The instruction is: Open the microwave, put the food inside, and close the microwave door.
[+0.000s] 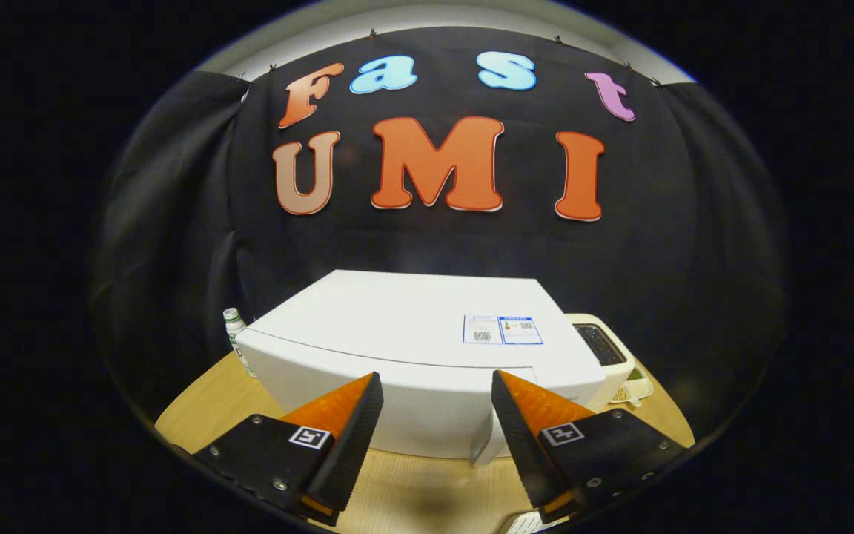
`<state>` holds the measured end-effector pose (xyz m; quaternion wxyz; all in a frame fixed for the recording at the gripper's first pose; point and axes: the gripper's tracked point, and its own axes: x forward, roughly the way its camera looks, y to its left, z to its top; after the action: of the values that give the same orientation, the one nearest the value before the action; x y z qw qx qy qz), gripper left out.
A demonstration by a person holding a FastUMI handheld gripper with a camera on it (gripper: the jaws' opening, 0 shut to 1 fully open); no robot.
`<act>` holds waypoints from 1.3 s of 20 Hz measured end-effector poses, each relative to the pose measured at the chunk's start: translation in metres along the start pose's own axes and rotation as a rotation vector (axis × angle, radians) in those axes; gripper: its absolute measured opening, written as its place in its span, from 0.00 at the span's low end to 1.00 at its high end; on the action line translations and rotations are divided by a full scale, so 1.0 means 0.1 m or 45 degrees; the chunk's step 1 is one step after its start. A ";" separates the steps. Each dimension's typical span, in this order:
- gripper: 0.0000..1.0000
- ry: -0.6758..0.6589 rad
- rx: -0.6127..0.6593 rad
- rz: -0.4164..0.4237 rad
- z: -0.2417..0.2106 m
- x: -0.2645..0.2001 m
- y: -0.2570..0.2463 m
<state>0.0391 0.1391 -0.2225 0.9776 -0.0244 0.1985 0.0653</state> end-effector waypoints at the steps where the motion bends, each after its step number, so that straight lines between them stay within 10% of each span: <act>1: 0.88 -0.038 0.000 0.003 0.15 -0.10 -0.05; 12: 0.97 -0.425 0.006 -0.098 1.75 -1.13 -1.12; 26: 0.97 -0.682 -0.192 -0.315 2.61 -2.07 -1.95</act>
<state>-0.0221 -0.0589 0.1031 0.9911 -0.1028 -0.0762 -0.0358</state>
